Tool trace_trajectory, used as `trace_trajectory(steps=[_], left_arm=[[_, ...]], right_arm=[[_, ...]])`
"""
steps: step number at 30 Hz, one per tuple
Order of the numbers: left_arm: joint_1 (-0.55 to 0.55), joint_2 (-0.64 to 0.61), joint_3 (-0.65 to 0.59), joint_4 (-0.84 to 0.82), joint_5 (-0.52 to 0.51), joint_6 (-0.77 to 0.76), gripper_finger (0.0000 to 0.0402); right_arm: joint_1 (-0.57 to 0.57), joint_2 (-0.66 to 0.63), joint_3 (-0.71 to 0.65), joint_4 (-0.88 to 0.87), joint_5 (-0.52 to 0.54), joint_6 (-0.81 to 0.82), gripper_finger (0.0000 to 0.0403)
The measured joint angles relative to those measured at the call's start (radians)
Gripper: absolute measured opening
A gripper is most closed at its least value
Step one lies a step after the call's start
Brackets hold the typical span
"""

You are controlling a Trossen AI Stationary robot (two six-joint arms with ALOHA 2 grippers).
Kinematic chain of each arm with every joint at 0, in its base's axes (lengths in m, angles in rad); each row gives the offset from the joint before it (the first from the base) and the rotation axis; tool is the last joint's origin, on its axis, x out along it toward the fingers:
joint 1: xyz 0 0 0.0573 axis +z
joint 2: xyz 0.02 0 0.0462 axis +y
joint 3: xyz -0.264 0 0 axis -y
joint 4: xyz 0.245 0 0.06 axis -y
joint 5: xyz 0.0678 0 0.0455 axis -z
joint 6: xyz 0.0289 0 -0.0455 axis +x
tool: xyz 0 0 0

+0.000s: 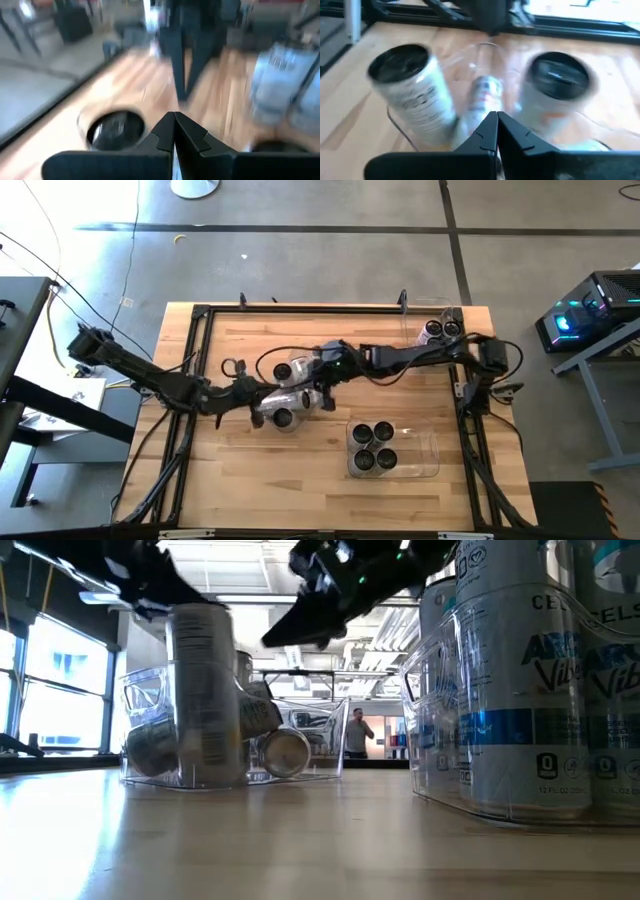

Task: Sort soda cans
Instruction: Adjust the white/yellow soda cans

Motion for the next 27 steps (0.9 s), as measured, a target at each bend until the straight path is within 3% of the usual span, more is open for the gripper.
trace_trajectory(steps=[3,6,12,20,27], left_arm=[[-0.028,0.002,0.090,-0.317,-0.002,-0.182,0.0000],[-0.060,0.016,0.154,-0.575,0.002,-0.400,0.0000],[-0.146,0.025,0.158,-0.869,0.026,-0.804,0.0000],[-0.245,0.056,0.113,-0.867,0.050,-1.059,0.0000],[-0.303,0.105,0.101,-0.861,-0.031,-1.175,0.0000]], right_arm=[[-0.009,-0.052,0.003,-0.115,0.053,0.004,0.0004],[-0.012,-0.061,0.002,-0.222,0.038,0.007,0.0028],[0.000,-0.016,-0.028,-0.240,-0.050,-0.051,0.0136],[-0.014,-0.002,-0.028,-0.206,-0.060,-0.078,0.0283],[-0.010,0.074,-0.028,-0.084,-0.112,-0.026,0.0312]])
